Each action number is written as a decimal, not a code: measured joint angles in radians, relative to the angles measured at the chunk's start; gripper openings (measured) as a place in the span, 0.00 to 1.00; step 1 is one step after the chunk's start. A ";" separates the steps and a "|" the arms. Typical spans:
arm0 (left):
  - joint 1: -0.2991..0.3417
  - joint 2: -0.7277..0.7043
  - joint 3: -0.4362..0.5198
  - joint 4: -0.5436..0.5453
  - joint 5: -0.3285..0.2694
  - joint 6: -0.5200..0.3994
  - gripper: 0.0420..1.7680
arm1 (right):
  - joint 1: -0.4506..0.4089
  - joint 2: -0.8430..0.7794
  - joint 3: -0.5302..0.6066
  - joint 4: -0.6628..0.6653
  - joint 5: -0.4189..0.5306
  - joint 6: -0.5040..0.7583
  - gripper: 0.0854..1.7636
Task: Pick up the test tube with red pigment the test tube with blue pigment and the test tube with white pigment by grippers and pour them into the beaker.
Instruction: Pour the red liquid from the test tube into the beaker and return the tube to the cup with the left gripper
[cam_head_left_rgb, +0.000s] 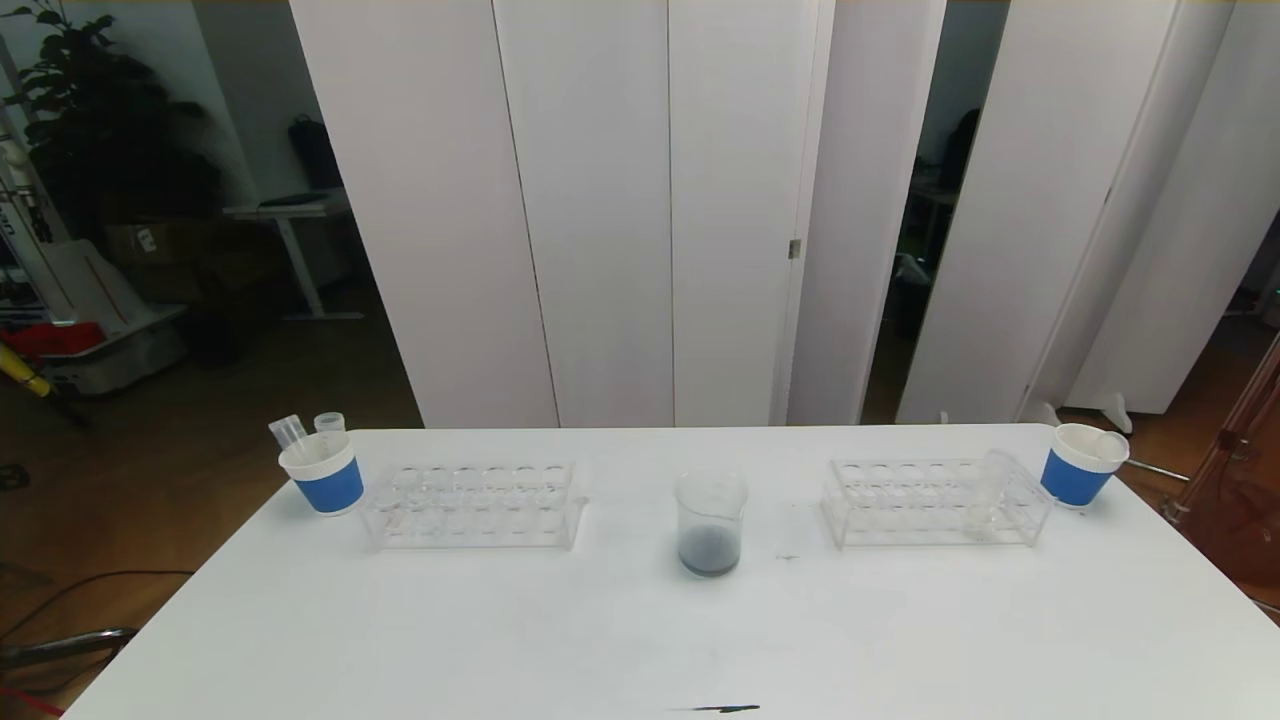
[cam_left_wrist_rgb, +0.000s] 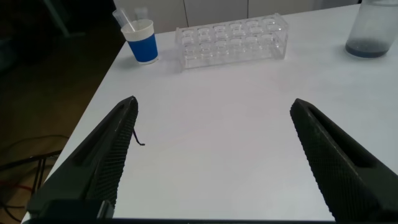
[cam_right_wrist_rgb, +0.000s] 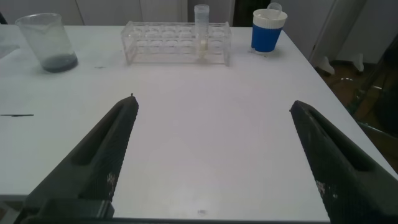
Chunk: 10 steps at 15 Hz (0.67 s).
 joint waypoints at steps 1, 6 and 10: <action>-0.002 -0.015 0.000 0.012 0.001 0.000 0.99 | 0.000 0.000 0.000 0.000 0.000 0.000 0.99; -0.015 -0.135 0.000 0.123 -0.037 0.003 0.99 | 0.000 0.000 0.000 0.000 0.000 0.000 0.99; -0.015 -0.183 -0.001 0.123 -0.038 0.002 0.99 | 0.000 0.000 0.000 0.000 0.000 0.000 0.99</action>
